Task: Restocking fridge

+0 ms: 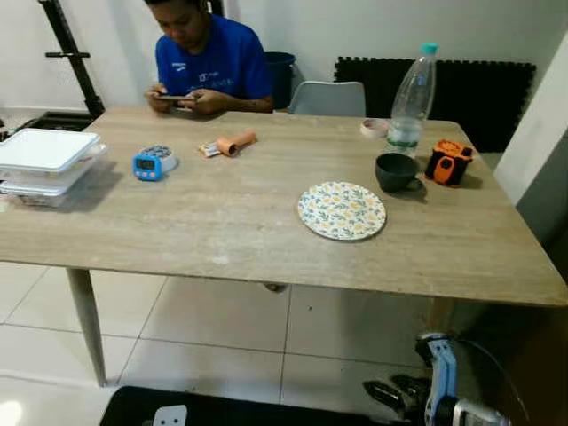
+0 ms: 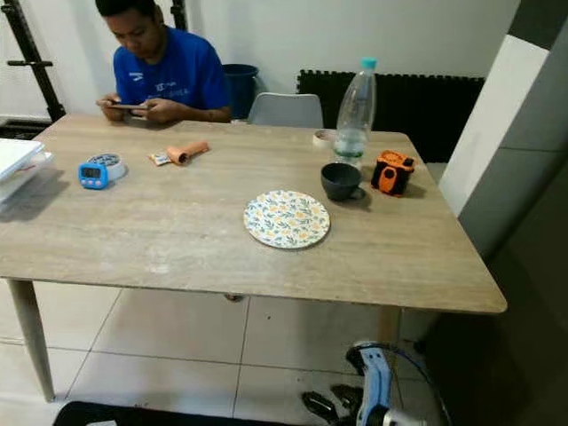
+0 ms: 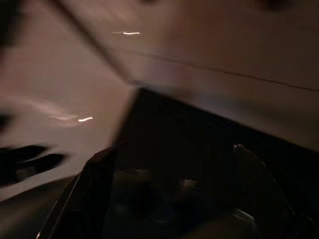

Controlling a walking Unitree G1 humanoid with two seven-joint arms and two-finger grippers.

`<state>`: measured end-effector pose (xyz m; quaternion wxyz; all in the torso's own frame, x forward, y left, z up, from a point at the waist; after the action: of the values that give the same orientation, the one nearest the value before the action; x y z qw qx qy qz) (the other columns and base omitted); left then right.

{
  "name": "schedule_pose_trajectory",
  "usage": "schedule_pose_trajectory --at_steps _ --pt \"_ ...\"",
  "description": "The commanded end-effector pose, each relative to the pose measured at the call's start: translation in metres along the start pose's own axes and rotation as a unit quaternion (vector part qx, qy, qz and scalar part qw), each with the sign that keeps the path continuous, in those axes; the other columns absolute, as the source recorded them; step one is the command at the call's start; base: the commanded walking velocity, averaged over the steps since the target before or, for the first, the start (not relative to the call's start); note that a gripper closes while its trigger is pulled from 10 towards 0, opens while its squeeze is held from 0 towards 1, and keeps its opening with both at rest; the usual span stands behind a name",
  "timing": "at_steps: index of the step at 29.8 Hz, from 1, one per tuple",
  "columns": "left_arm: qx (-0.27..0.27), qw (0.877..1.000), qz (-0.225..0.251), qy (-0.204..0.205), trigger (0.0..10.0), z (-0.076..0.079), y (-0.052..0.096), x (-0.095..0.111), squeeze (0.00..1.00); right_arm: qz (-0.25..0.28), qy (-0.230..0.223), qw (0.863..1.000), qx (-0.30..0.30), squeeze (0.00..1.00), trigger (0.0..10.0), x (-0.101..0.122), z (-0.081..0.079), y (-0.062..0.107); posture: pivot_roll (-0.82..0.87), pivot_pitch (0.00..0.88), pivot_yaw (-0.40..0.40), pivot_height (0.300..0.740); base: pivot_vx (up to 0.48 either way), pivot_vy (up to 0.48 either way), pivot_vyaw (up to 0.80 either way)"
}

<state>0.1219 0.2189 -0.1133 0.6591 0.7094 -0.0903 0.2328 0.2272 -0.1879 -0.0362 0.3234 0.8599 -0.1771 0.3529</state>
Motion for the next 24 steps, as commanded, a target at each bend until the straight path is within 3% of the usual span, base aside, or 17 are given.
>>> schedule_pose_trajectory --at_steps 1,3,7,11,12,17,18,24 --pt "0.001 1.000 -0.004 0.008 10.0 0.002 0.000 -0.004 0.00 0.007 0.007 0.999 0.053 0.00 10.0 0.009 -0.005 0.001 -0.06 0.000 -0.014 0.740 0.000 0.000 0.00" --pt "0.001 1.000 -0.004 0.008 10.0 0.002 0.000 -0.004 0.00 0.013 0.010 0.997 0.075 0.00 10.0 0.013 -0.007 0.001 -0.06 0.000 -0.013 0.740 0.000 0.000 0.00" --pt "-0.001 1.000 -0.006 0.009 10.0 0.003 0.000 -0.005 0.00 0.090 0.028 0.977 0.192 0.00 10.0 0.055 -0.023 0.002 -0.06 0.000 -0.014 0.740 0.000 0.000 0.00" --pt "-0.002 1.000 -0.006 0.009 10.0 0.003 0.000 -0.005 0.00 0.118 0.036 0.968 0.216 0.00 10.0 0.070 -0.026 0.004 -0.06 0.000 -0.016 0.740 0.000 0.000 0.00" --pt "-0.002 1.000 -0.007 0.008 10.0 0.003 0.000 -0.005 0.00 0.146 0.040 0.963 0.221 0.00 10.0 0.083 -0.027 0.004 -0.06 0.000 -0.016 0.740 0.000 0.000 0.00" --pt "-0.004 1.000 -0.007 0.006 10.0 0.003 0.000 -0.005 0.00 0.214 0.063 0.954 0.202 0.00 10.0 0.114 -0.027 0.005 -0.06 0.000 -0.015 0.740 0.000 0.000 0.00" --pt "-0.006 1.000 -0.008 0.002 10.0 0.004 0.000 -0.005 0.00 0.277 0.088 0.946 0.147 0.00 10.0 0.147 -0.026 0.001 -0.07 0.000 -0.017 0.740 0.000 0.000 0.00" --pt "-0.008 1.000 -0.008 -0.001 10.0 0.004 0.000 -0.005 0.00 0.325 0.113 0.935 0.090 0.00 10.0 0.186 -0.034 -0.008 -0.07 0.000 -0.023 0.740 0.000 0.000 0.00"
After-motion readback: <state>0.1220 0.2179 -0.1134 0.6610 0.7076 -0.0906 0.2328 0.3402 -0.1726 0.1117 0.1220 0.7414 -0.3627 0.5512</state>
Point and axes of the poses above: a point about 5 cm out from each wrist's last joint towards the gripper, its own y axis pointing back from the gripper into the wrist, its own x axis along the axis of the wrist's last joint, z = x × y, the point moved 1 cm from there along -y, pointing out of the wrist towards the gripper, and after that the axes turned 3 degrees about y, right-handed, at the moved point
